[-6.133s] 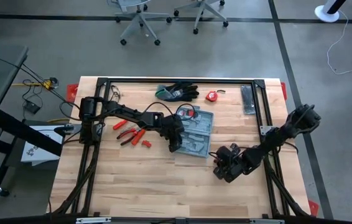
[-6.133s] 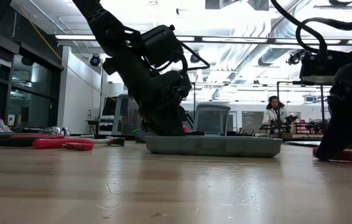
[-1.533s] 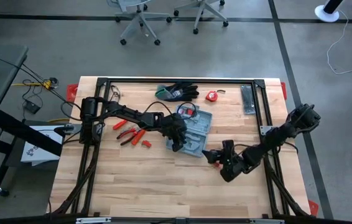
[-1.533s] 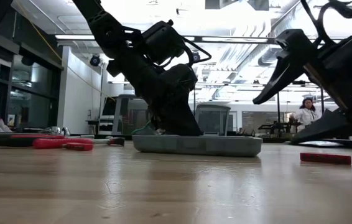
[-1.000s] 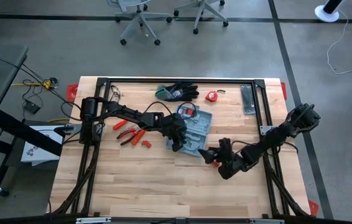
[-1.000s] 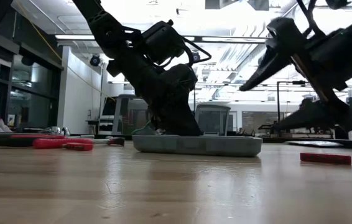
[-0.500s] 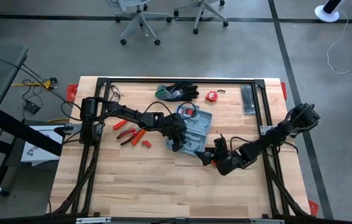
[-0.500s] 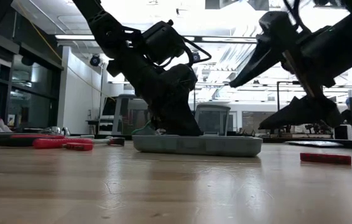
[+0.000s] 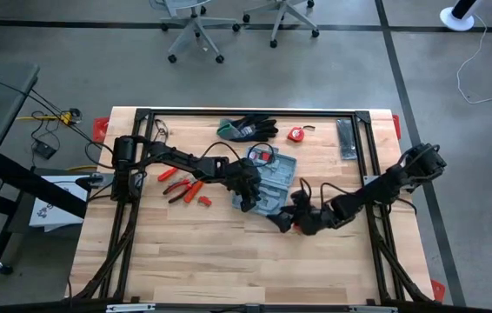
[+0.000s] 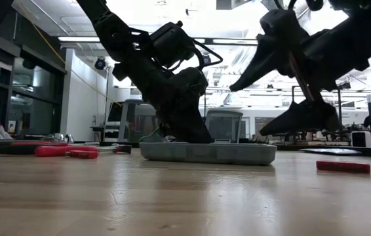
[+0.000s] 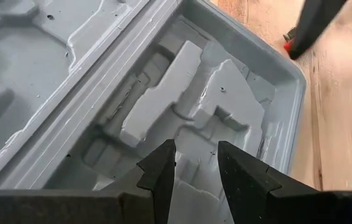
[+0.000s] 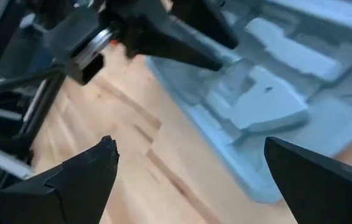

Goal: Prefit tool cases
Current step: Remove the set of hex keys from the tool case

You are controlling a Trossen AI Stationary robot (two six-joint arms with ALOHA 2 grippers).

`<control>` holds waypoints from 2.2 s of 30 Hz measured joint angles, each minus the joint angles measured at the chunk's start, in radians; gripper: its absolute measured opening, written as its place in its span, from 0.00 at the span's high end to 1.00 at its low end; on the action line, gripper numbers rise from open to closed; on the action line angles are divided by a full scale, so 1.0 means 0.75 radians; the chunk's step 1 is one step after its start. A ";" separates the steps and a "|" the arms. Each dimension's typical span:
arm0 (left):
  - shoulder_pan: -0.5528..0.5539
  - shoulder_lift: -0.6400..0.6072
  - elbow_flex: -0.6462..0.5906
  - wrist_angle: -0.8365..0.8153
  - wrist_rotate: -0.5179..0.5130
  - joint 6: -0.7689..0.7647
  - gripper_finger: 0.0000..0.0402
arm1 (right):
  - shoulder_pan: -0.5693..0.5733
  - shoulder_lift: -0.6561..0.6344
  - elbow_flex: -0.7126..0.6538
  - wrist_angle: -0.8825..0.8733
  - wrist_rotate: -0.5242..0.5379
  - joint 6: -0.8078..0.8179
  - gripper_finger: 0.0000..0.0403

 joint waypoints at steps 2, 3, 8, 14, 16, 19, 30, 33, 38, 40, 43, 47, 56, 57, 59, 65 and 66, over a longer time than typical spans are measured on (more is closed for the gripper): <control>-0.004 0.000 0.000 0.001 0.000 -0.030 0.71 | -0.005 0.000 0.000 0.041 -0.015 -0.026 0.03; -0.007 0.000 0.000 0.001 0.000 -0.055 0.71 | -0.005 0.000 0.000 0.062 -0.015 -0.033 0.03; -0.022 0.000 0.000 0.001 -0.014 -0.116 0.71 | -0.005 0.000 0.000 0.116 -0.005 -0.063 0.03; -0.050 0.000 0.000 -0.006 0.001 -0.183 0.71 | -0.005 0.000 0.000 0.110 -0.004 -0.065 0.03; -0.063 0.000 0.000 -0.004 -0.027 -0.175 0.71 | -0.005 0.000 0.000 0.110 -0.004 -0.067 0.03; -0.075 0.000 0.000 -0.004 -0.027 -0.179 0.71 | -0.005 0.000 0.000 0.110 -0.003 -0.077 0.03; -0.023 0.002 0.063 -0.068 0.084 -0.217 0.74 | -0.023 0.000 0.000 0.097 -0.091 -0.087 0.04; 0.015 -0.003 0.123 -0.160 0.110 -0.171 0.82 | -0.040 -0.012 0.000 0.096 -0.135 -0.115 0.06; 0.081 -0.032 0.251 -0.356 0.122 -0.008 0.98 | -0.100 -0.138 -0.001 0.089 -0.183 -0.238 0.15; 0.107 -0.049 0.285 -0.415 0.116 0.045 0.98 | -0.137 -0.218 -0.001 0.057 -0.186 -0.297 0.19; 0.147 -0.079 0.327 -0.464 0.079 0.104 0.95 | -0.204 -0.347 0.000 -0.035 -0.180 -0.364 0.26; 0.204 -0.128 0.352 -0.488 0.054 0.152 0.98 | -0.296 -0.499 0.000 -0.188 -0.180 -0.427 0.35; 0.294 -0.155 0.348 -0.582 0.005 0.167 1.00 | -0.475 -0.585 0.000 -0.397 -0.255 -0.457 0.63; 0.297 -0.155 0.347 -0.586 0.005 0.172 1.00 | -0.491 -0.576 0.000 -0.394 -0.271 -0.451 0.66; 0.297 -0.155 0.347 -0.582 0.005 0.197 1.00 | -0.523 -0.554 0.000 -0.405 -0.311 -0.452 0.74; 0.297 -0.144 0.347 -0.576 0.006 0.213 1.00 | -0.624 -0.486 0.000 -0.421 -0.398 -0.483 0.98; 0.297 -0.134 0.347 -0.581 0.006 0.213 1.00 | -0.642 -0.475 0.000 -0.416 -0.406 -0.483 0.98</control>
